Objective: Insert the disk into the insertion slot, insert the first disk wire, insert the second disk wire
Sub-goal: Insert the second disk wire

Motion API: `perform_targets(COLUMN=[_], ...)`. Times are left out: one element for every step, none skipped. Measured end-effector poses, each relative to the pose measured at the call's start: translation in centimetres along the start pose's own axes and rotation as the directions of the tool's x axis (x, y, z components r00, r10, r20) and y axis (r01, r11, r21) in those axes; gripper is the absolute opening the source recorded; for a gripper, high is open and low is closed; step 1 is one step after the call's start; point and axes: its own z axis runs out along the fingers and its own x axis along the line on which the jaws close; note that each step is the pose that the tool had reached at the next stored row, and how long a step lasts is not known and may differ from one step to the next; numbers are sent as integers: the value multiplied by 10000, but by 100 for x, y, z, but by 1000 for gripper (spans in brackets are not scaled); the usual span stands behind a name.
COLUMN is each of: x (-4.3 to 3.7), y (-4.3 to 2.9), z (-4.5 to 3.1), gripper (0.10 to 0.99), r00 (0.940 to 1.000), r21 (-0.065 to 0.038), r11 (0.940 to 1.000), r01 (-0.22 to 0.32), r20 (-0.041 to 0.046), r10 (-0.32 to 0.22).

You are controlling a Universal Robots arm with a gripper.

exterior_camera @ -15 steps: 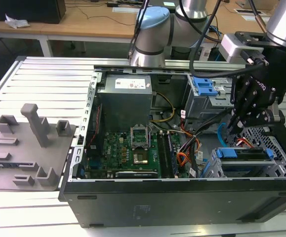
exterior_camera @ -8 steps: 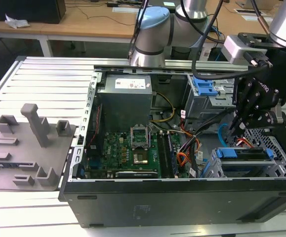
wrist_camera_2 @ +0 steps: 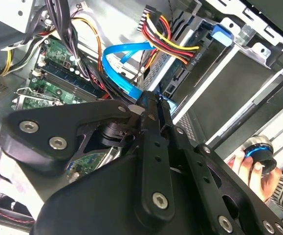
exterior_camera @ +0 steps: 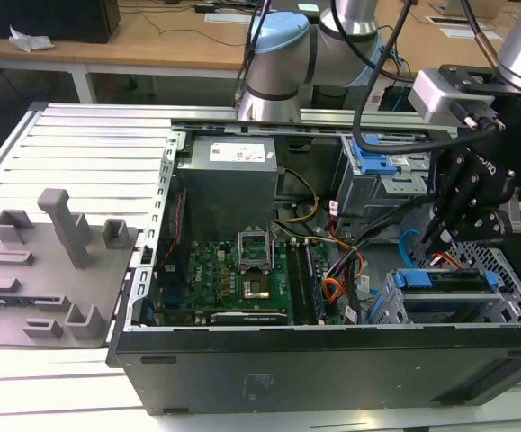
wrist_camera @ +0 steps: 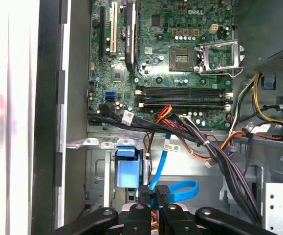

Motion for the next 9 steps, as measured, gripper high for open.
perform_targets(x=[7,17,23,28,38,48,55,59,60], y=[0,0,0,0,0,0,0,0,-5], z=[0,1,1,1,1,1,2,3,7], gripper=[161,161,161,161,161,161,161,161,161], r00=[10000,10000,10000,10000,10000,10000,10000,10000,10000], r21=[0,0,1,0,0,0,0,1,0], r11=[10000,10000,10000,10000,10000,10000,10000,10000,10000], r01=[0,0,0,-1,0,0,0,0,2], r20=[0,0,0,0,0,-1,-1,0,1], r10=[0,0,0,1,0,0,0,0,-2])
